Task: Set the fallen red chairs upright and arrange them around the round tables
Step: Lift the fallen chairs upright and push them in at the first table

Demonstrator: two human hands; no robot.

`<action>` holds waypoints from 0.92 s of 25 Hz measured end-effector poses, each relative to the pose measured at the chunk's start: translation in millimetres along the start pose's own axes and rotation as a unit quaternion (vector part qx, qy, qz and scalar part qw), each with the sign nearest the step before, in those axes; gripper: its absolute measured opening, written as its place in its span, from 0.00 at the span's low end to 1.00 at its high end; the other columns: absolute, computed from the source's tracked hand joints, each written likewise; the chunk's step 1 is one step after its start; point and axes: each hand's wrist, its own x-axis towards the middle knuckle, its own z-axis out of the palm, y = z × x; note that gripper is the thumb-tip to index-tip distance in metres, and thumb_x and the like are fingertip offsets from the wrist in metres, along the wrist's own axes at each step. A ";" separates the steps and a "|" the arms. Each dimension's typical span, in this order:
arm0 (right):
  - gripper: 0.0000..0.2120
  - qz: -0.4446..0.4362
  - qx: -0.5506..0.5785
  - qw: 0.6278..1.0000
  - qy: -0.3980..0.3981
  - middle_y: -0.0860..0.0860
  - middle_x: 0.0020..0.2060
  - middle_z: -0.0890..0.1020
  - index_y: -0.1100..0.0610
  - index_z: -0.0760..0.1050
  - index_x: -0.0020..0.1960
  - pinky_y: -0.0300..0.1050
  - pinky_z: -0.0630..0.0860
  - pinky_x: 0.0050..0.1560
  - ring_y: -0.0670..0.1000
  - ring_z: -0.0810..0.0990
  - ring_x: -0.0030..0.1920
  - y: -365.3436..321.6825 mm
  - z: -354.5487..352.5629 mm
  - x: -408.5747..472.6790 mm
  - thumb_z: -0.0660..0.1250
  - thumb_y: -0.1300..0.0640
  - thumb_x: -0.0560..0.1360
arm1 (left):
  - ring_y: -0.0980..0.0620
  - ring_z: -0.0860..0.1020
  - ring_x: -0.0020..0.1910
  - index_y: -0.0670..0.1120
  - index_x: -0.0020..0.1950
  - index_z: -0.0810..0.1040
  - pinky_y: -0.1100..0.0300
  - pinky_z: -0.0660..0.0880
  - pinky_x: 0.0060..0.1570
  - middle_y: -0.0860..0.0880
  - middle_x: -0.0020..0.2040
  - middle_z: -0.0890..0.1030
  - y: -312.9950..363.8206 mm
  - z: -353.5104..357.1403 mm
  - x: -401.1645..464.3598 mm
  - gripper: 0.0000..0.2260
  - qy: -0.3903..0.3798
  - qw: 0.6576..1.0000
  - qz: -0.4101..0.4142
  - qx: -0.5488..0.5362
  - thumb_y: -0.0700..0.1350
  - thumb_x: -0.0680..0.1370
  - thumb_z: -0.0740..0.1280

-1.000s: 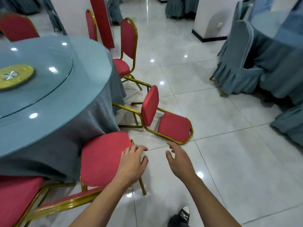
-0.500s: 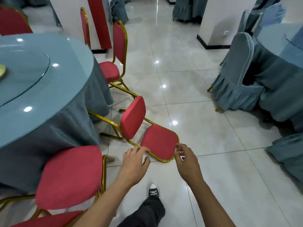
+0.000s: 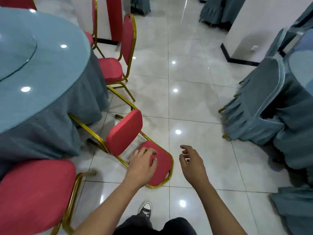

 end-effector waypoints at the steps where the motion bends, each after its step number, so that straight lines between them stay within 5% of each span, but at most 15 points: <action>1: 0.15 -0.002 -0.007 1.000 -0.008 0.44 0.56 0.77 0.44 0.72 0.66 0.38 0.71 0.50 0.40 0.76 0.53 2.9 -4.1 14.3 0.61 0.56 0.81 | 0.51 0.74 0.58 0.56 0.59 0.76 0.52 0.68 0.62 0.57 0.57 0.78 2.0 6.8 11.9 0.18 -0.002 1.000 -0.002 -0.002 0.57 0.78 0.52; 4: 0.15 -0.019 -0.029 0.998 -0.047 0.44 0.56 0.77 0.45 0.72 0.66 0.39 0.71 0.50 0.40 0.76 0.53 12.0 -15.8 65.2 0.61 0.55 0.82 | 0.49 0.74 0.60 0.54 0.59 0.77 0.50 0.69 0.64 0.54 0.57 0.79 3.3 22.7 57.8 0.20 0.002 0.999 -0.034 -0.017 0.58 0.76 0.51; 9: 0.15 -0.071 -0.078 0.985 -0.139 0.46 0.55 0.77 0.45 0.72 0.66 0.39 0.71 0.50 0.39 0.76 0.52 34.7 -32.2 175.8 0.61 0.56 0.81 | 0.48 0.73 0.61 0.53 0.60 0.77 0.50 0.68 0.64 0.52 0.59 0.78 15.1 57.6 131.6 0.11 0.058 0.988 -0.137 -0.042 0.51 0.81 0.60; 15: 0.15 -0.144 -0.139 0.934 -0.295 0.45 0.54 0.77 0.45 0.73 0.64 0.39 0.73 0.52 0.36 0.76 0.52 101.0 -36.6 291.4 0.62 0.58 0.80 | 0.50 0.73 0.55 0.54 0.61 0.76 0.52 0.70 0.59 0.55 0.57 0.77 57.8 149.3 151.7 0.11 0.101 0.939 -0.321 -0.071 0.51 0.81 0.60; 19: 0.15 -0.143 -0.169 0.897 -0.382 0.45 0.53 0.78 0.43 0.72 0.63 0.39 0.73 0.52 0.37 0.76 0.53 164.0 -17.1 335.2 0.62 0.58 0.80 | 0.50 0.74 0.54 0.55 0.61 0.77 0.54 0.71 0.57 0.56 0.57 0.78 84.1 232.1 132.6 0.23 0.089 0.900 -0.419 -0.087 0.58 0.74 0.48; 23: 0.16 -0.134 -0.199 0.868 -0.436 0.43 0.53 0.77 0.42 0.72 0.64 0.37 0.72 0.51 0.37 0.77 0.53 241.3 43.8 365.6 0.62 0.58 0.80 | 0.52 0.75 0.54 0.55 0.63 0.75 0.57 0.70 0.56 0.56 0.59 0.77 64.8 323.3 126.9 0.16 0.087 0.851 -0.504 -0.119 0.52 0.77 0.57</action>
